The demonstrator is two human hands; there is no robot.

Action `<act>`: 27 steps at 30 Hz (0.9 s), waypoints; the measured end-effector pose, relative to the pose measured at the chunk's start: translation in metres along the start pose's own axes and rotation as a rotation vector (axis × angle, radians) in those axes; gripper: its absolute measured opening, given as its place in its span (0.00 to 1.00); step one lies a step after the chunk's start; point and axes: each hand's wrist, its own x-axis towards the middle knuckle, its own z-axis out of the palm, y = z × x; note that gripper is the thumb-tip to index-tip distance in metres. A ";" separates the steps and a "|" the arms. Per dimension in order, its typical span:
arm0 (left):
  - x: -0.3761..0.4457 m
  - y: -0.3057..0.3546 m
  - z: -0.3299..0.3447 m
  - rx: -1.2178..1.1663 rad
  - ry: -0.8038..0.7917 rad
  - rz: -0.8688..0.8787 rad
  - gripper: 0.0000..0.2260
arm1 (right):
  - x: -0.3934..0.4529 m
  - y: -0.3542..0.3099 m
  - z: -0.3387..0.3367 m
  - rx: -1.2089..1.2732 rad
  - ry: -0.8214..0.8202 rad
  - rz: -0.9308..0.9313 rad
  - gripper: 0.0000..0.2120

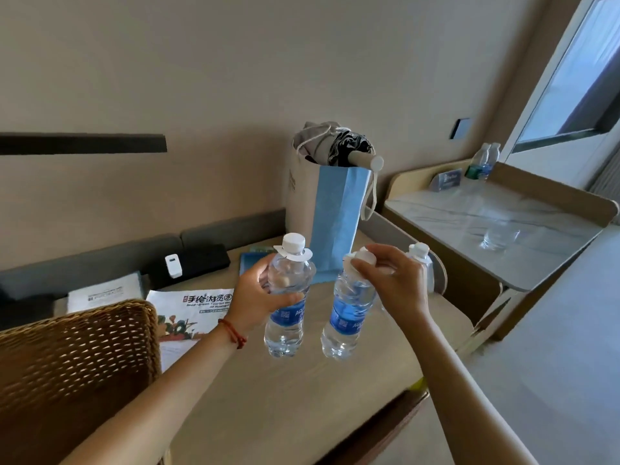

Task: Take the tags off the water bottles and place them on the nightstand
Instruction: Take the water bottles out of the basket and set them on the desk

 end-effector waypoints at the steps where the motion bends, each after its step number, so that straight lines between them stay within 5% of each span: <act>1: 0.000 -0.004 0.002 0.011 0.028 -0.006 0.28 | 0.004 0.005 0.003 0.001 -0.023 -0.010 0.15; 15: -0.021 -0.037 0.030 0.102 0.465 -0.127 0.26 | 0.046 0.065 0.038 0.133 -0.328 -0.157 0.13; 27: -0.042 -0.059 0.031 0.080 0.544 -0.166 0.29 | 0.044 0.089 0.066 0.210 -0.451 -0.191 0.13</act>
